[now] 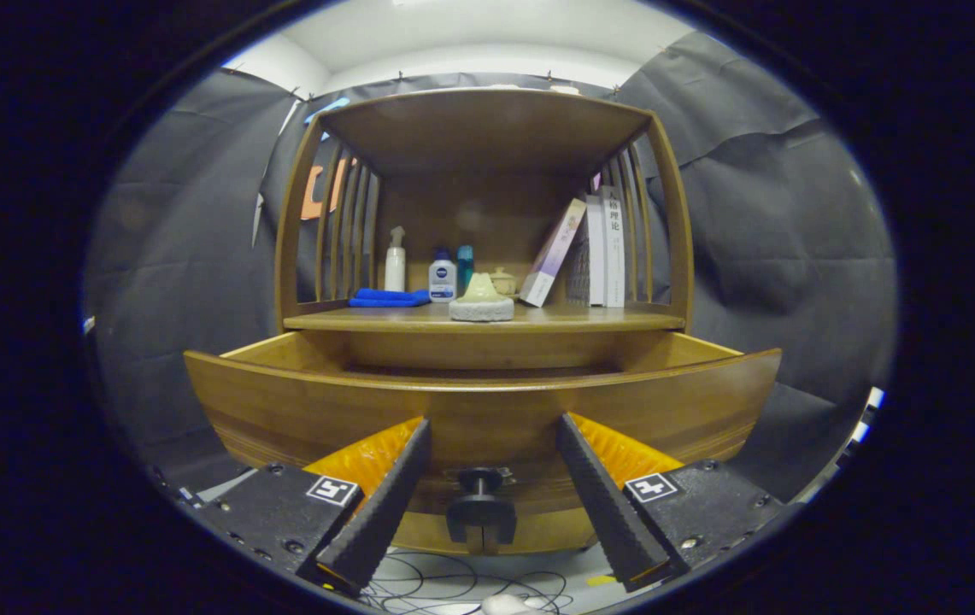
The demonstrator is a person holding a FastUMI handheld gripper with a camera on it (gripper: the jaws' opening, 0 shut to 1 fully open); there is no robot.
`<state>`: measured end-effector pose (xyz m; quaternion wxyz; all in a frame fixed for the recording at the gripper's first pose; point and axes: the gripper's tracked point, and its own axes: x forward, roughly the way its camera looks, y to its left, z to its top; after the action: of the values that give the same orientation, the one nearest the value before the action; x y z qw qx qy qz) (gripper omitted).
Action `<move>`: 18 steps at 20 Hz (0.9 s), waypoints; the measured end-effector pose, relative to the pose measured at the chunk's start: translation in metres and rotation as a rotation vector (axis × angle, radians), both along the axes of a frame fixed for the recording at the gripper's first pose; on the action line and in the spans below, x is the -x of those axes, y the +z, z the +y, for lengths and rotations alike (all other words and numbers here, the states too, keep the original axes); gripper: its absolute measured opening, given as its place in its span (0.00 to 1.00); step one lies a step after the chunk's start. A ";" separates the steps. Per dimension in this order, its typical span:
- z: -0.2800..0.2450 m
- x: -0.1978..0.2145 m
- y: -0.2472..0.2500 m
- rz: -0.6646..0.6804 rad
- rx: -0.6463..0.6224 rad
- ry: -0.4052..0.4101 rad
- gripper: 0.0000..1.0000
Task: Pull open the drawer, take out the items inside it, and place them on the countertop above the cabinet.
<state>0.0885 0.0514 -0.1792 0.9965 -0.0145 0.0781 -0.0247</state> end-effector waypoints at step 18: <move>0.004 -0.136 -0.012 0.031 -0.042 -0.014 0.99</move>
<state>0.2243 0.0553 -0.1908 0.9951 0.0067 0.0942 -0.0296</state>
